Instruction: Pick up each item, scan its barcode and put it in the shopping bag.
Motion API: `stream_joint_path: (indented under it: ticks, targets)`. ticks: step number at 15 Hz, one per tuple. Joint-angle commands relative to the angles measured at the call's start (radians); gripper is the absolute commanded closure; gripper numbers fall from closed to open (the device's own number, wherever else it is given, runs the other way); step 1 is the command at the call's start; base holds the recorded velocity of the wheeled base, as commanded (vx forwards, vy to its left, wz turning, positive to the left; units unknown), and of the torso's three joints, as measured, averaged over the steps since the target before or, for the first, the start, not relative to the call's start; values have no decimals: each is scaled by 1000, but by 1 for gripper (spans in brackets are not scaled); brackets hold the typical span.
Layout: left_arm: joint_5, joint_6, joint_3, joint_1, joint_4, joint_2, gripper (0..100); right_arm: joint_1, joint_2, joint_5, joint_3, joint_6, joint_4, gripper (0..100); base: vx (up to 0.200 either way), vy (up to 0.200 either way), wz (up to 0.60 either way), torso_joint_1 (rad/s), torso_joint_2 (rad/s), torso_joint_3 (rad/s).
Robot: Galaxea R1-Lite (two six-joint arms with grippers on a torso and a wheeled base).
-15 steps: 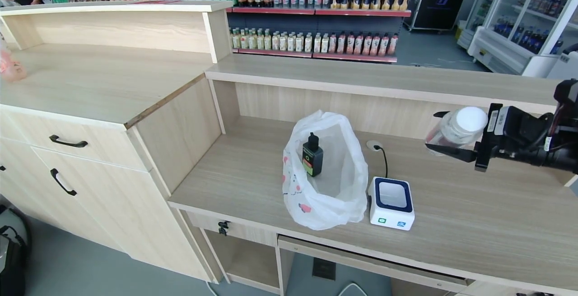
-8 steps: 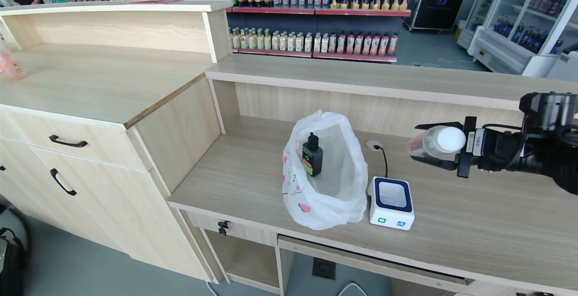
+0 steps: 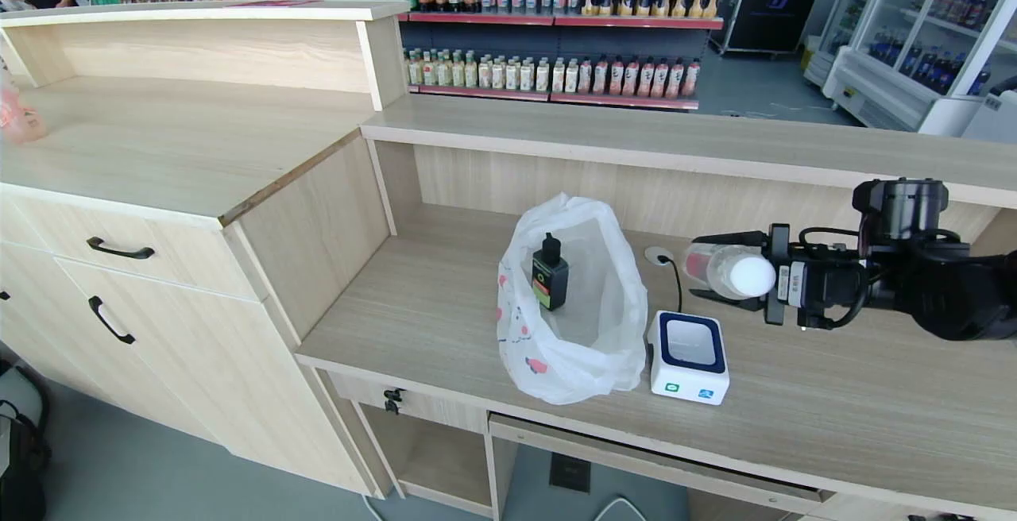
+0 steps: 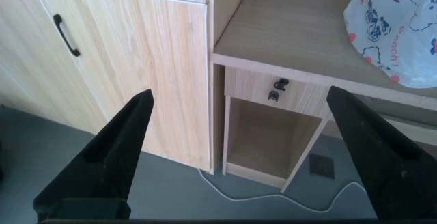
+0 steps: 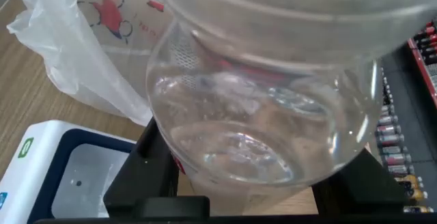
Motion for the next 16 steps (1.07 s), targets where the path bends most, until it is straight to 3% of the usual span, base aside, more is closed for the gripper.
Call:
stream_joint_path:
  ticks: [1,4,16]
  targets:
    - [0,0,0,1,0,0,0,2,43,10,-20,-38,-1,100,0,0,0,0,0,0]
    - [0,0,0,1,0,0,0,6,92,48,-46,-124,-1,100,0,0,0,0,0,0]
    - [0,0,0,1,0,0,0,14,195,101,-118,-245,1,100,0,0,0,0,0,0]
